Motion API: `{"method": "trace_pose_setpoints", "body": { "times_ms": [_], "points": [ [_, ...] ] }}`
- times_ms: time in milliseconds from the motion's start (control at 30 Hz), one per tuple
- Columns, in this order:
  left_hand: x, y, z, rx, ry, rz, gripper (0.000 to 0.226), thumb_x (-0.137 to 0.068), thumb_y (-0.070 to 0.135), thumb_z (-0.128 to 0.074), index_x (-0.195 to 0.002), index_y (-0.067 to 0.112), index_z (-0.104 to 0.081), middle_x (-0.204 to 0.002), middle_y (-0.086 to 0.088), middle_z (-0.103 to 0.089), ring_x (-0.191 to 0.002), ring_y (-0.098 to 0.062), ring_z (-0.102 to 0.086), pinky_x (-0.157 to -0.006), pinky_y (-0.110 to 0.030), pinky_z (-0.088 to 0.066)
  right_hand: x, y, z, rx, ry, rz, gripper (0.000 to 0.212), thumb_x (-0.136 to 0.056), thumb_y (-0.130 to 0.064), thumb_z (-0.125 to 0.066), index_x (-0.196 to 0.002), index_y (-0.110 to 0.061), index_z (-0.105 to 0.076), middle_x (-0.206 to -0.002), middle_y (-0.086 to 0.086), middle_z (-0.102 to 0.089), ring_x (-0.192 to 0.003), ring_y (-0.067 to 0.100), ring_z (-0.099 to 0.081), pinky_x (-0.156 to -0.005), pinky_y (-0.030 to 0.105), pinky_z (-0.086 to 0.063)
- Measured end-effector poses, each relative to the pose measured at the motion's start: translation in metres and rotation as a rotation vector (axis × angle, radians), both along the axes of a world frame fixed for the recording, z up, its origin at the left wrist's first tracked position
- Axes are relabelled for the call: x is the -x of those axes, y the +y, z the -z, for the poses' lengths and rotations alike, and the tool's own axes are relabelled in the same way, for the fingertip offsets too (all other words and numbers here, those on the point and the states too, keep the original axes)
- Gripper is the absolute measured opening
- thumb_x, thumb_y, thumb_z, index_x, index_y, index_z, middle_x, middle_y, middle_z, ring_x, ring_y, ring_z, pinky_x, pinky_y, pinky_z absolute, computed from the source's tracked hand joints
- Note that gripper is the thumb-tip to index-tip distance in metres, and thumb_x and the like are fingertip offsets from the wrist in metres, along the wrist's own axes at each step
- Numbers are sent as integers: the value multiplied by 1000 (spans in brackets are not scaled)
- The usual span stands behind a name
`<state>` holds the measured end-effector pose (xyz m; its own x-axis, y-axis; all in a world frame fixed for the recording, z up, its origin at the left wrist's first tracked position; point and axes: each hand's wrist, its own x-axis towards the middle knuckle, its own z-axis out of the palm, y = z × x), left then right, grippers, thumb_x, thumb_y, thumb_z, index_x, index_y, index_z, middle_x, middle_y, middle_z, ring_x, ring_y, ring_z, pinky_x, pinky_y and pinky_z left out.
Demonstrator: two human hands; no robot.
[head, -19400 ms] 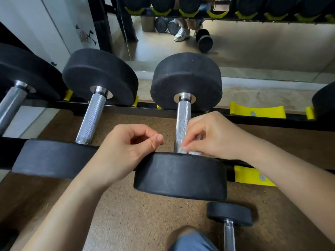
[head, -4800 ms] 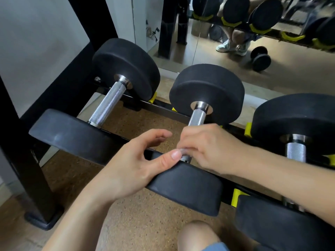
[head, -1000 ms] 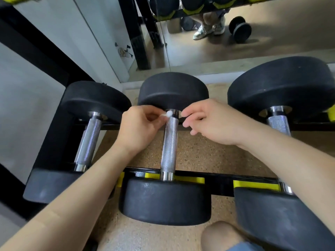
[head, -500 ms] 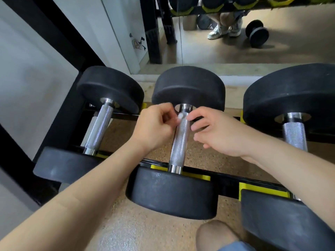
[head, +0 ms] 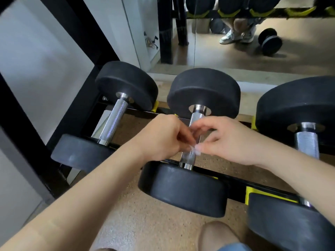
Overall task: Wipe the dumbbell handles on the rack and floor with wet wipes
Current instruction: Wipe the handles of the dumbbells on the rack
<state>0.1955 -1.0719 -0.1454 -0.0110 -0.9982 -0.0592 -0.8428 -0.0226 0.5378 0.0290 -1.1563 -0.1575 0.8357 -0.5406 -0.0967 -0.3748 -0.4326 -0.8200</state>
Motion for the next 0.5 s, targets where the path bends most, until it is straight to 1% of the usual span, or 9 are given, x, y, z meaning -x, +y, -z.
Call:
{"method": "trace_pose_setpoints", "body": {
  "times_ms": [67, 100, 167, 233, 267, 333, 367, 433, 500],
  "points": [
    [1, 13, -5, -20, 92, 35, 22, -83, 10, -72, -92, 29, -79, -82, 19, -72, -81, 11, -63, -81, -14, -47, -3, 4, 1, 263, 85, -101, 11, -81, -21, -74, -81, -28, -65, -64, -19, -60, -59, 1, -57, -56, 15, -41],
    [1, 20, -6, -7, 136, 5, 26, -86, 7, -68, -96, 28, -79, -88, 18, -74, -86, 9, -64, -85, -17, -48, -5, 5, 4, 415, 97, -138, 16, -81, -21, -72, -73, -28, -60, -59, -15, -55, -59, 3, -54, -56, 19, -42],
    [5, 37, 0, 74, 199, -134, 28, -88, 7, -63, -98, 28, -78, -90, 18, -74, -87, 10, -64, -87, -20, -50, -9, 6, 9, 633, 47, -209, 15, -80, -19, -69, -71, -25, -59, -63, -12, -46, -65, 12, -54, -58, 33, -45],
    [12, 62, 8, 179, 279, -324, 19, -89, 25, -64, -104, 33, -74, -97, 24, -71, -94, 12, -62, -90, -19, -48, -10, 7, 11, 708, -29, -260, 7, -82, -20, -62, -76, -20, -64, -72, -9, -47, -69, 21, -56, -58, 33, -45],
    [17, 74, 12, 200, 291, -391, 27, -86, 43, -64, -111, 36, -70, -106, 27, -68, -102, 13, -58, -93, -18, -46, -9, 8, 14, 697, -43, -272, 13, -85, -23, -58, -80, -18, -68, -77, -5, -52, -70, 22, -57, -59, 34, -48],
    [25, 94, 19, 119, 337, -470, 72, -67, 79, -55, -129, 43, -53, -126, 30, -55, -119, 14, -46, -101, -18, -39, -9, 13, 19, 664, -45, -358, 31, -91, -30, -47, -87, -14, -73, -86, 0, -54, -70, 20, -56, -59, 38, -50],
    [27, 99, 22, 51, 388, -495, 91, -57, 88, -52, -137, 46, -42, -134, 30, -47, -124, 13, -42, -105, -21, -38, -10, 15, 21, 672, -45, -424, 37, -91, -32, -42, -88, -12, -73, -86, 1, -52, -68, 19, -54, -57, 39, -50],
    [27, 102, 26, -55, 472, -540, 116, -43, 95, -51, -145, 47, -24, -143, 28, -37, -131, 8, -36, -110, -26, -35, -17, 11, 19, 707, -39, -546, 34, -89, -24, -42, -86, -11, -73, -86, 2, -51, -67, 19, -52, -55, 39, -48],
    [27, 102, 25, -88, 479, -583, 124, -37, 96, -51, -146, 50, -13, -144, 27, -34, -133, 4, -34, -109, -22, -32, -27, -5, 15, 859, -42, -509, 20, -84, -7, -53, -81, -8, -73, -84, 4, -55, -68, 22, -54, -55, 39, -50]
  ]
}}
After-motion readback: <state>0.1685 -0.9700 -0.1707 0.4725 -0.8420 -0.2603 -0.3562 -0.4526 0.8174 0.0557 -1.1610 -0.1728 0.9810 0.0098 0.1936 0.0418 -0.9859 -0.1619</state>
